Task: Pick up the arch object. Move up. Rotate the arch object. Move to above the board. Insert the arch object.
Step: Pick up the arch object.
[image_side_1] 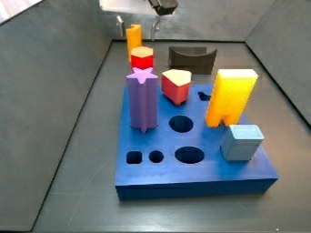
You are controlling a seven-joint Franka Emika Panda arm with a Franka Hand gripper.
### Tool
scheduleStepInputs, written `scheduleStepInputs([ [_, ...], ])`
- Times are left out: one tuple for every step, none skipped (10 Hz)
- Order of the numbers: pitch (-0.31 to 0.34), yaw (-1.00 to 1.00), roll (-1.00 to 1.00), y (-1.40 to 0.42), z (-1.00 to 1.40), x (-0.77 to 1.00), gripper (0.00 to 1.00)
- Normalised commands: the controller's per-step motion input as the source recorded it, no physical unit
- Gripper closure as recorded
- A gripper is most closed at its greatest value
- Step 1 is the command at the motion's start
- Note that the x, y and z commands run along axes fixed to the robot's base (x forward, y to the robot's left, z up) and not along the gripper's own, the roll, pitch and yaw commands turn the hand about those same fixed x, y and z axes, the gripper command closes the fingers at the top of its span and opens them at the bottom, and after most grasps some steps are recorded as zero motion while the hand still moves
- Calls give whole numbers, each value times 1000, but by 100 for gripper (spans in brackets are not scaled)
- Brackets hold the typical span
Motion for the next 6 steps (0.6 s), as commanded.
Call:
scheduleStepInputs([
  [0, 0, 0, 0, 0, 0, 0],
  [0, 0, 0, 0, 0, 0, 100],
  [0, 0, 0, 0, 0, 0, 100],
  [0, 0, 0, 0, 0, 0, 100],
  [0, 0, 0, 0, 0, 0, 100],
  [0, 0, 0, 0, 0, 0, 100],
])
